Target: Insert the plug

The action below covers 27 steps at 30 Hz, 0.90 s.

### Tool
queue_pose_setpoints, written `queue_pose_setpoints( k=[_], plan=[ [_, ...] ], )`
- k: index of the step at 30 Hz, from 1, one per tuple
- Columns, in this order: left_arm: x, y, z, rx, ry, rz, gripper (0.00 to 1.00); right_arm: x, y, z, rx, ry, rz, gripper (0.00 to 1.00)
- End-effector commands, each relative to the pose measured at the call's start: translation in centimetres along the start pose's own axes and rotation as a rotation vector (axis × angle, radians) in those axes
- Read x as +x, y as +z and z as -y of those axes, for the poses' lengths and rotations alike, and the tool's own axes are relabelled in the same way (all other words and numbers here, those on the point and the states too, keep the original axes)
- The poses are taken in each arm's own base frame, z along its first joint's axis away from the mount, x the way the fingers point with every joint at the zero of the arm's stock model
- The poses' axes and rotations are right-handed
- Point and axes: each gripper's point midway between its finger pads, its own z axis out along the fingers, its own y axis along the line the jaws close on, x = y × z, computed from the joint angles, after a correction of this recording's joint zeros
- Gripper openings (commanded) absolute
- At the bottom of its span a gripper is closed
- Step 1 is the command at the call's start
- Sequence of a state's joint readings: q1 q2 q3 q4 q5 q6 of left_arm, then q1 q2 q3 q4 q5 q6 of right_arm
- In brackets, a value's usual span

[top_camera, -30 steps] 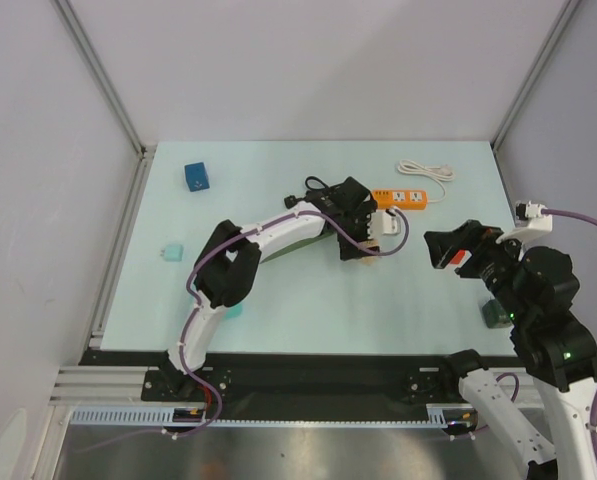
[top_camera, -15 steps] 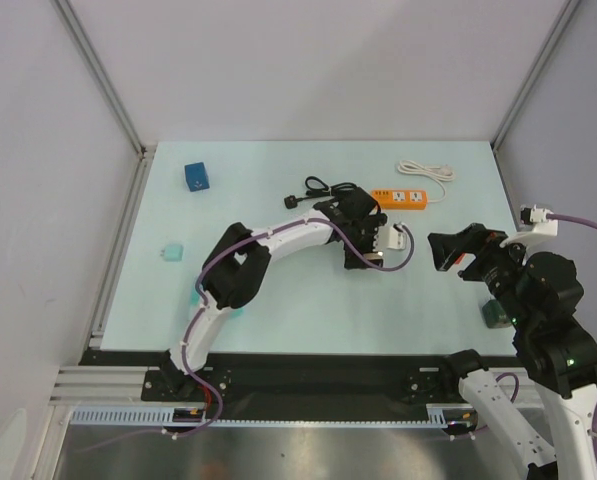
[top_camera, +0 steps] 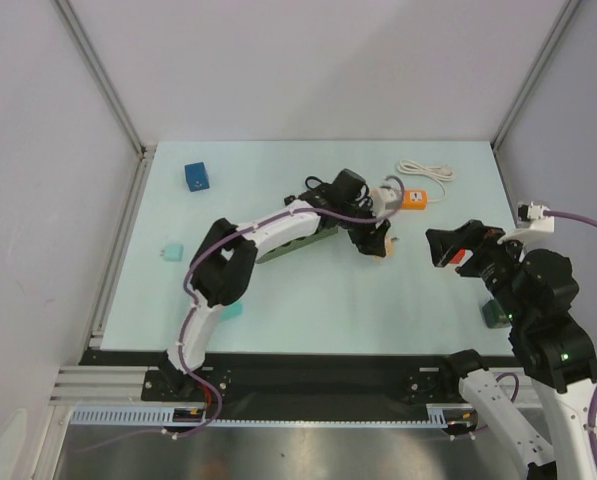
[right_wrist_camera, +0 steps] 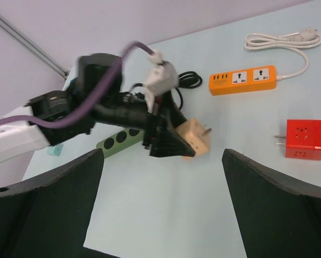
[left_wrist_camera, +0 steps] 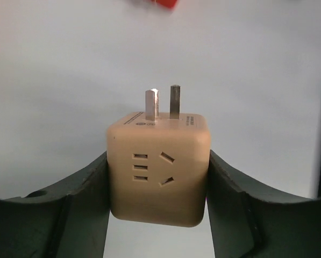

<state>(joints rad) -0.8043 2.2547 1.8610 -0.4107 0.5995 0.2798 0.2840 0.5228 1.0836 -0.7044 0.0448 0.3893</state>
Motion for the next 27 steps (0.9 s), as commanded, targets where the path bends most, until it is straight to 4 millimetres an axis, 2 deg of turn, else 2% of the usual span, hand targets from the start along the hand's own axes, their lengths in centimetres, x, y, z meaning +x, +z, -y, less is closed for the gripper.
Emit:
queue_pose_setpoints(
  k=[1,2,4,5,6,7,8,9,10,11,12,13,14,15,16,17,18,19,20,21,22,25,27],
  plan=[
    [-12.6,-9.2,5.6,0.145,-0.38,0.387,0.0,-1.2,2.6,-0.8,-0.022,0.016,0.031,1.0],
    [-16.4,-12.9,7.0,0.154,-0.368,0.517,0.0,-2.2,3.2,-1.3,-0.034,0.017,0.056,1.0],
    [-17.5,-15.4,7.3,0.182,-0.588,0.575,0.0,-2.8,4.7,-1.4,-0.021,0.008,0.055,1.0],
    [-18.9,-17.9,7.7,0.18,-0.635,0.632,0.0,-4.5,4.7,-2.1,-0.033,0.007,0.099,1.0],
    [-18.2,-18.3,7.4,0.181,-0.729,0.636,0.0,-5.1,5.1,-2.2,-0.03,0.002,0.114,1.0],
    [-18.9,-20.3,6.8,0.219,-0.879,0.69,0.0,-5.5,5.7,-2.1,-0.02,-0.011,0.12,1.0],
    [-19.1,-21.4,6.5,0.237,-0.961,0.735,0.01,-6.6,5.9,-2.4,-0.028,-0.016,0.158,1.0],
    [-18.0,-22.0,6.5,0.26,-1.047,0.764,0.0,-6.6,6.4,-2.4,-0.026,-0.027,0.168,1.0],
    [-19.4,-24.1,7.0,0.349,-1.106,0.853,0.0,-6.3,7.1,-2.4,-0.037,-0.042,0.177,1.0],
    [-19.3,-24.6,7.0,0.364,-1.16,0.879,0.0,-7.3,7.7,-3.0,-0.071,-0.081,0.242,1.0],
    [-19.6,-25.7,6.9,0.358,-1.216,0.929,0.0,-5.3,9.0,-2.6,-0.068,-0.106,0.221,1.0],
    [-19.1,-25.6,6.8,0.37,-1.301,0.932,0.0,-4.9,9.5,-2.7,-0.065,-0.121,0.236,1.0],
    [-19.1,-26.2,6.5,0.36,-1.336,0.965,0.0,-5.7,9.7,-3.3,-0.086,-0.204,0.303,0.99],
    [-19.0,-27.2,6.1,0.329,-1.375,1.03,0.0,-5.1,9.4,-5.6,-0.15,-0.235,0.338,1.0],
    [-18.8,-27.6,5.9,0.312,-1.423,1.06,0.0,-3.4,9.8,-6.1,-0.17,-0.296,0.347,1.0],
    [-18.8,-28.1,5.7,0.291,-1.432,1.097,0.0,-4.4,9.1,-8.4,-0.235,-0.326,0.444,1.0],
    [-18.9,-29.0,4.9,0.242,-1.441,1.16,0.0,-4.3,9.1,-8.7,-0.207,-0.426,0.476,1.0],
    [-18.4,-29.5,5.0,0.198,-1.468,1.162,0.0,-3.2,8.6,-11.3,-0.278,-0.449,0.476,1.0],
    [-18.2,-29.8,4.8,0.174,-1.48,1.179,0.0,-3.5,8.5,-12.4,-0.288,-0.469,0.485,1.0],
    [-17.9,-30.2,4.6,0.157,-1.494,1.199,0.0,-2.1,9.8,-12.8,-0.255,-0.538,0.445,1.0],
    [-18.0,-31.1,4.5,0.158,-1.498,1.24,0.0,-1.3,9.4,-14.2,-0.281,-0.557,0.433,1.0],
    [-17.7,-31.8,4.4,0.168,-1.501,1.283,0.01,0.4,9.8,-14.9,-0.251,-0.609,0.462,1.0],
    [-17.6,-32.0,4.6,0.171,-1.502,1.287,0.0,0.0,9.4,-15.6,-0.242,-0.565,0.505,1.0]
  ],
)
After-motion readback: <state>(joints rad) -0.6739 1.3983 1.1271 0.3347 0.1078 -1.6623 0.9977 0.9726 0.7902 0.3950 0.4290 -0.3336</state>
